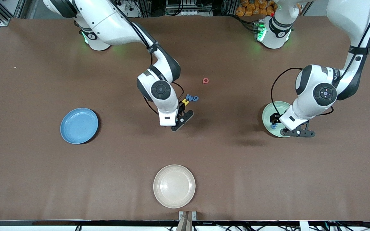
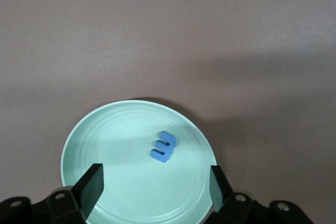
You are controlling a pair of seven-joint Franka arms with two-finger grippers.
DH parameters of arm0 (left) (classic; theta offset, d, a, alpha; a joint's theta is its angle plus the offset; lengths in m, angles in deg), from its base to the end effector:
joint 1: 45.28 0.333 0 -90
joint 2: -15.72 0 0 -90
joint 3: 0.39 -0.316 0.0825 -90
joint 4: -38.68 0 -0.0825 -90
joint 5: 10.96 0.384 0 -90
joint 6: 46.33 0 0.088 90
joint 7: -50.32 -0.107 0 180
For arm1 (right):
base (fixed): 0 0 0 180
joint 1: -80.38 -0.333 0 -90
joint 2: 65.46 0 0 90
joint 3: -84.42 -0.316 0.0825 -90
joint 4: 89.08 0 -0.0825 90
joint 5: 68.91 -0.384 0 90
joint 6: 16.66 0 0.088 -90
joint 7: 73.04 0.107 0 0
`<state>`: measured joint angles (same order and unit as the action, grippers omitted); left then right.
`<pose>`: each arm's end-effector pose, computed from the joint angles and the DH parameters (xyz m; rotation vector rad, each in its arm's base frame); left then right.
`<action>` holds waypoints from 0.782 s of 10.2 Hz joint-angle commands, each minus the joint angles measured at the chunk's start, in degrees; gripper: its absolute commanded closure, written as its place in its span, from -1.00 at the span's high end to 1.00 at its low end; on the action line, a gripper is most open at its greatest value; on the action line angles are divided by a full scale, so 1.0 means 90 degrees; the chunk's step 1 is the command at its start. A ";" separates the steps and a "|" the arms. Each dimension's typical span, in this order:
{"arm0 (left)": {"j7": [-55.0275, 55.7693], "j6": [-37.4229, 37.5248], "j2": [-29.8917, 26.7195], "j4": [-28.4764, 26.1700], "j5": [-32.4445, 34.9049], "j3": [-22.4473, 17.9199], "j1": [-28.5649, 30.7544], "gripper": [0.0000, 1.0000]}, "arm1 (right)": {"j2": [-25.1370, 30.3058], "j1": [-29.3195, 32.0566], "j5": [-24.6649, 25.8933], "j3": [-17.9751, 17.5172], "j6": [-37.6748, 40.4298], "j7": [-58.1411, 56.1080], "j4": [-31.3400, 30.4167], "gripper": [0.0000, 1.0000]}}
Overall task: Sort uppercase to blue plate, lowercase to green plate
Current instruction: 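Lower the right gripper and grasp the teal b letter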
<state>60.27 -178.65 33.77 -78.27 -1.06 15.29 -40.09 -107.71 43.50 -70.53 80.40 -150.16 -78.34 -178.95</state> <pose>0.5813 -0.1001 0.2903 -3.0896 0.1802 0.0356 0.5367 0.4562 0.2113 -2.8456 -1.1504 -0.0055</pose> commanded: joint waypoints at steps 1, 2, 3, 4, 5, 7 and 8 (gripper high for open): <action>-0.0003 0.0073 -0.0170 -0.0014 -0.0134 0.0055 0.0058 0.81 | -0.0236 -0.0014 -0.0054 -0.0012 -0.0019 -0.0241 0.0229 0.39; 0.0007 0.0073 -0.0179 0.0025 -0.0134 0.0055 0.0058 0.79 | -0.0295 -0.0023 -0.0045 -0.0012 -0.0029 -0.0290 0.0249 0.35; 0.0007 0.0073 -0.0180 0.0064 -0.0143 0.0064 0.0068 0.78 | -0.0334 -0.0024 -0.0044 -0.0012 -0.0029 -0.0320 0.0317 0.31; 0.0007 0.0073 -0.0180 0.0094 -0.0143 0.0065 0.0058 0.72 | -0.0402 -0.0043 -0.0025 -0.0012 -0.0029 -0.0329 0.0395 0.26; -0.0002 0.0073 -0.0180 0.0094 -0.0143 0.0065 0.0058 0.67 | -0.0461 -0.0043 -0.0015 -0.0012 -0.0039 -0.0339 0.0463 0.25; -0.0003 0.0073 -0.0180 0.0103 -0.0134 0.0094 0.0058 0.56 | -0.0539 -0.0063 0.0014 -0.0003 -0.0068 -0.0349 0.0493 0.24; -0.0003 0.0073 -0.0170 0.0113 -0.0134 0.0094 0.0058 0.54 | -0.0588 -0.0063 0.0024 -0.0003 -0.0126 -0.0349 0.0503 0.24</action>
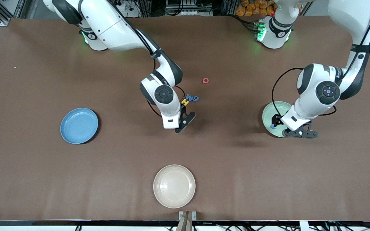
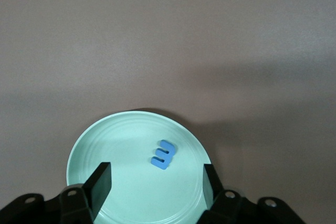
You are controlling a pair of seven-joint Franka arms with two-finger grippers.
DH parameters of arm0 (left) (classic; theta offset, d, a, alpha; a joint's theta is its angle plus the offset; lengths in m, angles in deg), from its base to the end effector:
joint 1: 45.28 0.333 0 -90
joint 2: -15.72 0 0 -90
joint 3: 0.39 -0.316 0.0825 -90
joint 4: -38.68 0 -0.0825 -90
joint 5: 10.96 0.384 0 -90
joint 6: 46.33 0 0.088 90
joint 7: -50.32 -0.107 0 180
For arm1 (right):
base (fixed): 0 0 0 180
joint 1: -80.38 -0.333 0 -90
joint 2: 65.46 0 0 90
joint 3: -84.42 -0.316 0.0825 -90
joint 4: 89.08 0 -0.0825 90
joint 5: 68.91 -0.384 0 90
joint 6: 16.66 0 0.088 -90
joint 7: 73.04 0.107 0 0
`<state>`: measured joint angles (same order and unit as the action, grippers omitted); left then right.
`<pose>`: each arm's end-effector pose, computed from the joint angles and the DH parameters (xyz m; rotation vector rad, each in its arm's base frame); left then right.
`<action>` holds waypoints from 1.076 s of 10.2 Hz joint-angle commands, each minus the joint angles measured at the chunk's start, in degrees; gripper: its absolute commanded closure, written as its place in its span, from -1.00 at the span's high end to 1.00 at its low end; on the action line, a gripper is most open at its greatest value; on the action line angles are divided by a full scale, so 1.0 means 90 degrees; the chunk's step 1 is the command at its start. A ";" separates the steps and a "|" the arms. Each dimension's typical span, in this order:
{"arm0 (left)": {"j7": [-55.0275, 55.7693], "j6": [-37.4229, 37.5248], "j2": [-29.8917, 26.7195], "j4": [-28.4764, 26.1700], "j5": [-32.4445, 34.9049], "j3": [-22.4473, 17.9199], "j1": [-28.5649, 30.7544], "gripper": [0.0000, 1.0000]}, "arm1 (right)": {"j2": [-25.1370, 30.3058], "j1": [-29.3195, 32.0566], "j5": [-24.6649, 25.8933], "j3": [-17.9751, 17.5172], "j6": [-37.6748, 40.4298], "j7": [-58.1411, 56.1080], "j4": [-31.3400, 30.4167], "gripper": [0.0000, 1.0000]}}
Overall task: Sort uppercase to blue plate, lowercase to green plate
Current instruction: 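Lower the right gripper and grasp the teal b letter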
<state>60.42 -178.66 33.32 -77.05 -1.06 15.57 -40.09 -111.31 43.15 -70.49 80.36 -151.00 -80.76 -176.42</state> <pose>0.5878 -0.1033 0.3039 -3.0926 0.1798 -0.0098 0.5391 0.4636 0.1871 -2.8170 -1.2149 -0.0005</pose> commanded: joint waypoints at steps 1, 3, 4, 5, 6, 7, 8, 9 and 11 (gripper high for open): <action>-0.0019 0.0074 -0.0110 0.0035 -0.0143 0.0063 0.0058 0.54 | -0.0228 -0.0033 0.0038 0.0002 -0.0063 -0.0090 0.0222 0.23; -0.0019 0.0074 -0.0090 0.0085 -0.0133 0.0072 0.0010 0.46 | -0.0228 -0.0033 0.0038 0.0002 -0.0063 -0.0197 0.0222 0.00; -0.0019 0.0074 -0.0080 0.0104 -0.0133 0.0072 0.0000 0.37 | -0.0218 -0.0033 0.0048 0.0002 -0.0063 -0.0217 0.0222 -0.09; -0.0019 0.0065 -0.0071 0.0104 -0.0133 0.0072 0.0000 0.27 | -0.0218 -0.0033 0.0068 0.0002 -0.0063 -0.0304 0.0222 -0.23; -0.0010 0.0074 -0.0071 0.0114 -0.0133 0.0072 -0.0010 0.17 | -0.0218 -0.0033 0.0087 0.0002 -0.0063 -0.0392 0.0222 -0.52; -0.0010 0.0074 -0.0071 0.0114 -0.0123 0.0082 -0.0020 0.09 | -0.0209 -0.0033 0.0145 0.0002 -0.0063 -0.0364 0.0222 -0.84; 0.0000 0.0074 -0.0071 0.0114 -0.0123 0.0111 -0.0020 0.03 | -0.0151 0.0005 0.0146 0.0002 -0.0044 -0.0364 0.0212 -0.96; 0.0000 0.0074 -0.0080 0.0114 -0.0123 0.0111 -0.0020 -0.03 | -0.0024 0.0064 0.0117 0.0002 0.0005 -0.0402 0.0212 -1.00; 0.0019 0.0074 -0.0109 0.0104 -0.0143 0.0247 -0.0010 -0.08 | 0.0423 0.0307 0.0029 0.0002 0.0625 -0.0403 0.0154 -1.00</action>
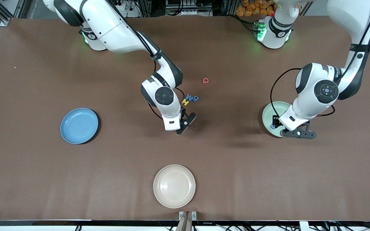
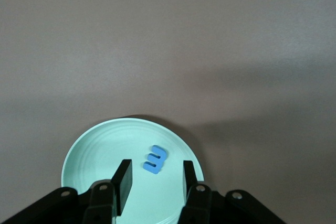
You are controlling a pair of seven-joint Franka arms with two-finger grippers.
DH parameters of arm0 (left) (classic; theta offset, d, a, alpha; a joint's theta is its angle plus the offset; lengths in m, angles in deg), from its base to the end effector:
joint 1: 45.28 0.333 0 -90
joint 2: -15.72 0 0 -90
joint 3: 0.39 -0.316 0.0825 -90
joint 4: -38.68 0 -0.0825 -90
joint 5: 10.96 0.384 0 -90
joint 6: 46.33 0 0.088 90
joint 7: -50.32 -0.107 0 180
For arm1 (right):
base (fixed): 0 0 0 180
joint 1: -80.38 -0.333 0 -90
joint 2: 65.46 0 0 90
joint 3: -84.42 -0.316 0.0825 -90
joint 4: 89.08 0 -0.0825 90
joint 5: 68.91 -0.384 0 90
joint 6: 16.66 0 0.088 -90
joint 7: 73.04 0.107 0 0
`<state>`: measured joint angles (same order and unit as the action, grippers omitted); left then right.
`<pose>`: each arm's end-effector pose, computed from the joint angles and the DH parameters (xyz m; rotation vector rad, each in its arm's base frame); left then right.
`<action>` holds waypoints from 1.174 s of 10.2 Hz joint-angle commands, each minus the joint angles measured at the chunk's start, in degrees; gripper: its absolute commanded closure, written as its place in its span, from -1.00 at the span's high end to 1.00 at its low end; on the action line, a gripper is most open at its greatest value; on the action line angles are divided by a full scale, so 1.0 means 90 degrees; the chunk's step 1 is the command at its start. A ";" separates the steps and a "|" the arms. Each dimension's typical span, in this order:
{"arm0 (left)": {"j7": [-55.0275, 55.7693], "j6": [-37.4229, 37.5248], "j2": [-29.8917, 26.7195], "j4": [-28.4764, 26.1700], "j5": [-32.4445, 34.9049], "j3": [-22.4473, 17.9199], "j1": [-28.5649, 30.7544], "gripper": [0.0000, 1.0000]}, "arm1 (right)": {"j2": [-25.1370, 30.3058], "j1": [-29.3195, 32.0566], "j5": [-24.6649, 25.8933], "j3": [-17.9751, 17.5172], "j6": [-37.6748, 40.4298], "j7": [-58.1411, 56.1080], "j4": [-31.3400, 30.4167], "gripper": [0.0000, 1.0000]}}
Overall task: Sort uppercase to blue plate, lowercase to green plate
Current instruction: 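Lower the right gripper and grasp the teal b letter, then carry the teal letter to the blue plate while the left gripper withdraws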
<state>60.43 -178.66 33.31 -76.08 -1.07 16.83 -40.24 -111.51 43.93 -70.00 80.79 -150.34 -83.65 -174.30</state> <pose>0.5904 -0.1177 0.3123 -3.0992 0.2135 -0.0383 0.5560 0.4580 0.1993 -2.7987 -1.2692 -0.0413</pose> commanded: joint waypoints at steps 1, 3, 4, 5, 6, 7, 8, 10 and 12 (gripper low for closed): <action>0.0135 0.0074 -0.0128 -0.0012 -0.0142 0.0234 0.0006 -0.07 | 0.0777 0.0406 -0.0036 -0.0045 0.1098 -0.0072 -0.0101 -1.00; 0.0729 0.0210 -0.0138 -0.0012 -0.0133 0.0692 -0.0003 -0.06 | 0.1568 0.0933 -0.0046 -0.0045 0.2154 -0.0062 -0.0373 -1.00; 0.1013 0.0250 -0.0138 -0.0012 -0.0133 0.0955 -0.0013 -0.05 | 0.1997 0.1283 -0.0046 -0.0045 0.2487 -0.0072 -0.0646 -1.00; 0.1296 0.0269 -0.0129 -0.0012 -0.0113 0.1296 -0.0023 -0.05 | 0.2369 0.1615 -0.0046 -0.0026 0.2829 -0.0081 -0.0909 -1.00; 0.1328 0.0328 -0.0138 -0.0012 -0.0094 0.1580 -0.0033 -0.03 | 0.2653 0.2025 -0.0046 0.0003 0.3180 -0.0091 -0.1096 -1.00; 0.1173 0.0328 -0.0129 -0.0012 -0.0065 0.1805 -0.0110 0.01 | 0.2849 0.2358 -0.0036 0.0042 0.3513 -0.0072 -0.1262 -1.00; 0.0766 0.0328 -0.0109 -0.0003 -0.0064 0.1827 -0.0401 0.09 | 0.2977 0.2719 -0.0026 0.0217 0.3603 -0.0072 -0.1496 -1.00; 0.0197 0.0231 -0.0041 0.0065 -0.0094 0.1798 -0.0851 0.31 | 0.2881 0.2897 0.0042 0.0715 0.3419 -0.0062 -0.1790 -1.00; 0.0137 0.0211 0.0241 0.0367 0.0023 0.1749 -0.1766 0.36 | 0.2716 0.3249 -0.0026 0.0813 0.3253 -0.0004 -0.1908 -1.00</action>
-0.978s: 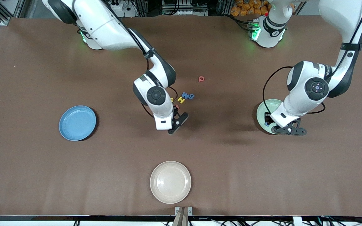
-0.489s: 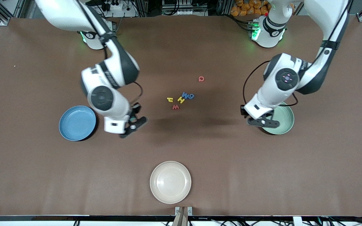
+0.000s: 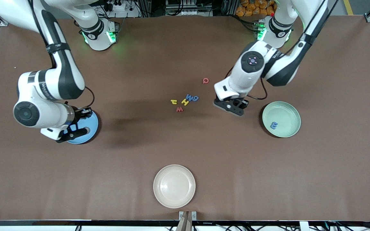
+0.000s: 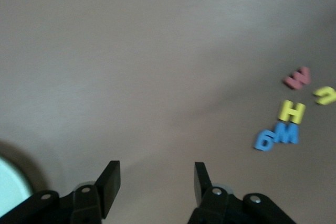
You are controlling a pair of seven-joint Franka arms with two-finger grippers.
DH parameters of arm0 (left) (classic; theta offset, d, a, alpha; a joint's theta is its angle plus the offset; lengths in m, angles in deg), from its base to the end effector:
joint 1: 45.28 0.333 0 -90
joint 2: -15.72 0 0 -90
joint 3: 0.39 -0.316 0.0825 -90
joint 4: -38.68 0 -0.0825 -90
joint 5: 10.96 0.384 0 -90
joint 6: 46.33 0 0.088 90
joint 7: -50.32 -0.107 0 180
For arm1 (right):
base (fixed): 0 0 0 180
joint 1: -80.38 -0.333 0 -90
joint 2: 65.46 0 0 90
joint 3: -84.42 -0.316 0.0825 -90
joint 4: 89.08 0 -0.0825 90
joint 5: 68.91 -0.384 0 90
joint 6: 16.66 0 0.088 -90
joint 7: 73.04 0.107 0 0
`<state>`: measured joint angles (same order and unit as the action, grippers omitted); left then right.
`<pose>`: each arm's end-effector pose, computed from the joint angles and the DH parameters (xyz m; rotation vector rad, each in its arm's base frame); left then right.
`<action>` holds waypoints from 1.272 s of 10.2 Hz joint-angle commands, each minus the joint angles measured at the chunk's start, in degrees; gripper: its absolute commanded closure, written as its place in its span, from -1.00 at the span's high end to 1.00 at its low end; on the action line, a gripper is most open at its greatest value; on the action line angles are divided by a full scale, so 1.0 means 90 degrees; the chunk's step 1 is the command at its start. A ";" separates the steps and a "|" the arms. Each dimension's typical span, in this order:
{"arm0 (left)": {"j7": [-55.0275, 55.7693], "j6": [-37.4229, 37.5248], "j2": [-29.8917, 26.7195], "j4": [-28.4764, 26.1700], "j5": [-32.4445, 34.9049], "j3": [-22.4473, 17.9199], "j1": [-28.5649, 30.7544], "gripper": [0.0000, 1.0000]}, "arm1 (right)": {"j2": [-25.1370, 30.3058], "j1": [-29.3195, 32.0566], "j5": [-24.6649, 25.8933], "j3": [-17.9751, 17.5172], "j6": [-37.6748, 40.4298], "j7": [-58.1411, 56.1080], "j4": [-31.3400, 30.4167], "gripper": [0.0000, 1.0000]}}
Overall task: Sort uppercase to blue plate, lowercase to green plate
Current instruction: 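Release the teal letter on the blue plate while the left gripper reaches letters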
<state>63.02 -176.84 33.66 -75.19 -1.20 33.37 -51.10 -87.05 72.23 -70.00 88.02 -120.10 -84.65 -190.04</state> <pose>0.4765 -0.3703 0.3345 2.9718 -0.8424 0.0240 0.6069 0.0525 0.3299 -3.0550 -0.4228 0.5175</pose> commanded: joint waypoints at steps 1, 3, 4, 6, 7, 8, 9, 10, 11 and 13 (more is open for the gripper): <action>-0.0201 0.0008 0.0436 0.0540 0.0551 -0.0466 -0.1298 0.46 | -0.0206 0.0230 0.0003 0.0107 -0.0292 0.0088 -0.0169 -1.00; -0.0375 0.0008 0.0885 0.1252 0.0995 -0.1277 -0.2521 0.55 | -0.0559 0.0368 0.0072 0.0117 -0.0906 0.0020 -0.0275 -1.00; -0.0667 0.0008 0.1168 0.1556 0.0996 -0.1474 -0.2864 0.54 | -0.0589 0.0349 0.0101 0.0127 -0.1218 0.0010 -0.0431 -1.00; -0.1281 0.0008 0.1657 0.1986 0.1083 -0.1719 -0.3189 0.54 | -0.0628 0.0260 0.0131 0.0322 -0.1367 0.0010 -0.0481 -0.90; -0.1623 -0.0011 0.1852 0.2133 0.1258 -0.1730 -0.3200 0.54 | -0.0638 0.0280 0.0131 0.0332 -0.1377 0.0010 -0.0472 -0.08; -0.1791 -0.0166 0.1990 0.2232 0.1337 -0.1720 -0.3200 0.54 | -0.0619 0.0280 0.0140 0.0342 -0.1368 0.0000 -0.0472 0.99; -0.1831 -0.0361 0.2107 0.2271 0.1347 -0.1720 -0.3210 0.54 | -0.0531 0.0261 0.0140 0.0381 -0.1339 0.0010 -0.0462 1.00; -0.1919 -0.0556 0.2253 0.2349 0.1347 -0.1720 -0.3355 0.54 | -0.0318 0.0270 0.0131 0.0410 -0.1300 0.0019 -0.0462 1.00; -0.1920 -0.0626 0.2380 0.2524 0.1347 -0.1720 -0.3492 0.55 | -0.0026 0.0290 0.0131 0.0410 -0.1299 0.0029 -0.0462 1.00; -0.1900 -0.0636 0.2450 0.2652 0.1338 -0.1701 -0.3717 0.60 | 0.0619 0.0367 0.0101 0.0401 -0.1241 0.0029 -0.0462 1.00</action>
<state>46.03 -182.70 54.45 -53.78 9.33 18.26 -83.06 -87.38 74.95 -69.74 91.75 -132.21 -84.64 -192.48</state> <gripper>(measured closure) 0.225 0.000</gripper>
